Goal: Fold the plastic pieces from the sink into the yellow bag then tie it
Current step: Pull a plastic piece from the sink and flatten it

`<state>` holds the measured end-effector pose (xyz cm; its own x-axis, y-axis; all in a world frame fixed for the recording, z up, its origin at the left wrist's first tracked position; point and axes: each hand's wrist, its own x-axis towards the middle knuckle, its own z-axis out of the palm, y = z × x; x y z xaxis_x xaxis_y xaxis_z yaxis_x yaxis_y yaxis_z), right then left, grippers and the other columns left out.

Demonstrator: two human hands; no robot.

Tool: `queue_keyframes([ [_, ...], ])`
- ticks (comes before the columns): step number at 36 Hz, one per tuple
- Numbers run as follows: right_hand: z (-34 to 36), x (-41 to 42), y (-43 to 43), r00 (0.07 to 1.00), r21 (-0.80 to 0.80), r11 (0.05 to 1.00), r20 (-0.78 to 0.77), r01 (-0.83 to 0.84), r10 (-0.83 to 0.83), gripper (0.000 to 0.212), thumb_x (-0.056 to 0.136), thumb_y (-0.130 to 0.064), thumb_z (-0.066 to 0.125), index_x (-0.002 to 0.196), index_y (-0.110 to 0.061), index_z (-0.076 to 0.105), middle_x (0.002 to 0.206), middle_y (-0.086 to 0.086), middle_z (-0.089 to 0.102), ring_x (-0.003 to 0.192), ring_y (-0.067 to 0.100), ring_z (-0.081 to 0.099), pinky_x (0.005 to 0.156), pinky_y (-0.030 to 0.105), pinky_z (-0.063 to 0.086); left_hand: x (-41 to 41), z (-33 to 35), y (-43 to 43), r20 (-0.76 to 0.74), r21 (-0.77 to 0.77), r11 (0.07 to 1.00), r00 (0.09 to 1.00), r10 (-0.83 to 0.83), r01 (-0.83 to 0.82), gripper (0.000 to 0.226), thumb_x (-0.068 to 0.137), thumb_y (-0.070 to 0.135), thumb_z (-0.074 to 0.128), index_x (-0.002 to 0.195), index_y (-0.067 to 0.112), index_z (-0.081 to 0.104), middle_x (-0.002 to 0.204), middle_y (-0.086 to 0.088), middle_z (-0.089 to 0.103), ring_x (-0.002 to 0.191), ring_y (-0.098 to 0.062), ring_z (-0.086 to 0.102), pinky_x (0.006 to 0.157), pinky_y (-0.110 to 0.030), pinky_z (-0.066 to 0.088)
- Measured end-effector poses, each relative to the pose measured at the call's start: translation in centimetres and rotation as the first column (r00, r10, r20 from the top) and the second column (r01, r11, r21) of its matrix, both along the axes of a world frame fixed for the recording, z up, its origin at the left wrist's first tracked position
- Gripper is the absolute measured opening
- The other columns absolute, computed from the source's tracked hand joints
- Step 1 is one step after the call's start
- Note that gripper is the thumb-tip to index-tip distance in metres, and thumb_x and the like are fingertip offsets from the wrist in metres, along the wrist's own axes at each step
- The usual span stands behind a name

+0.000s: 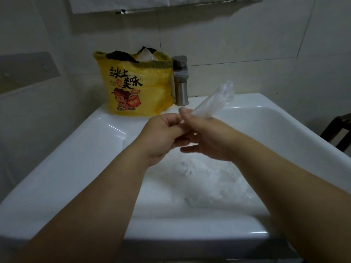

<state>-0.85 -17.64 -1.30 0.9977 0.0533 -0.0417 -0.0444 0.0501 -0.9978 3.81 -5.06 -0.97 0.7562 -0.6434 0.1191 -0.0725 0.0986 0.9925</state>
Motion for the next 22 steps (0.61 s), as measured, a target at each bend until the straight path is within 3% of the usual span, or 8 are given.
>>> queue_keyframes([
  [3, 0.1, 0.2, 0.7, 0.999, 0.070, 0.997, 0.025, 0.035, -0.037, 0.031, 0.096, -0.046, 0.043, 0.108, -0.023, 0.059, 0.121, 0.013, 0.063, 0.106, 0.024, 0.063, 0.097, 0.041, 0.050, -0.1, 0.0, 0.0, -0.028, -0.001, 0.999, 0.999, -0.034, 0.034, 0.018, 0.093, -0.002, 0.053, 0.091, 0.009, 0.068, 0.066, -0.001, 0.066, 0.058, -0.005, 0.062, 0.054, -0.013, 0.050],
  [8, 1.4, -0.1, -1.5, 0.986, 0.294, 0.946, 0.054, 0.138, -0.161, 0.036, 0.099, -0.042, 0.042, 0.098, -0.013, 0.063, 0.093, 0.006, 0.068, 0.081, 0.019, 0.068, 0.069, 0.031, 0.056, 0.3, 0.5, 0.4, -0.057, 0.015, 1.000, 0.998, -0.009, 0.010, 0.009, 0.090, 0.004, 0.059, 0.084, 0.006, 0.066, 0.059, 0.001, 0.064, 0.051, -0.002, 0.059, 0.052, -0.011, 0.050],
  [14, 1.8, -0.8, -2.7, 0.969, 0.302, 0.932, 0.074, 0.202, -0.234, 0.029, 0.096, -0.035, 0.052, 0.091, -0.007, 0.060, 0.064, 0.004, 0.063, 0.054, 0.009, 0.061, 0.053, 0.019, 0.053, 0.4, 0.6, 0.8, -0.052, 0.042, 0.999, 0.999, -0.006, 0.008, 0.008, 0.091, 0.005, 0.059, 0.087, 0.007, 0.066, 0.064, 0.002, 0.069, 0.053, -0.001, 0.059, 0.053, -0.012, 0.050],
  [17, 2.0, -1.0, -3.4, 0.958, 0.282, 0.933, 0.110, 0.225, -0.264, 0.018, 0.093, -0.023, 0.058, 0.087, -0.006, 0.059, 0.059, 0.000, 0.055, 0.051, 0.006, 0.055, 0.054, 0.016, 0.052, 0.5, 0.8, 1.3, -0.052, 0.031, 0.999, 0.998, 0.022, -0.020, 0.010, 0.091, 0.005, 0.059, 0.083, 0.007, 0.066, 0.064, 0.002, 0.068, 0.052, -0.001, 0.058, 0.053, -0.012, 0.051],
  [22, 1.9, -1.2, -3.9, 0.937, 0.185, 0.940, 0.149, 0.286, -0.315, 0.007, 0.091, -0.009, 0.061, 0.093, -0.003, 0.063, 0.063, -0.001, 0.063, 0.055, 0.007, 0.060, 0.058, 0.019, 0.053, 1.0, 0.6, 1.3, -0.021, -0.016, 0.991, 0.991, 0.131, -0.131, 0.016, 0.093, 0.008, 0.059, 0.079, 0.011, 0.065, 0.064, 0.004, 0.067, 0.057, -0.003, 0.059, 0.056, -0.015, 0.053],
])
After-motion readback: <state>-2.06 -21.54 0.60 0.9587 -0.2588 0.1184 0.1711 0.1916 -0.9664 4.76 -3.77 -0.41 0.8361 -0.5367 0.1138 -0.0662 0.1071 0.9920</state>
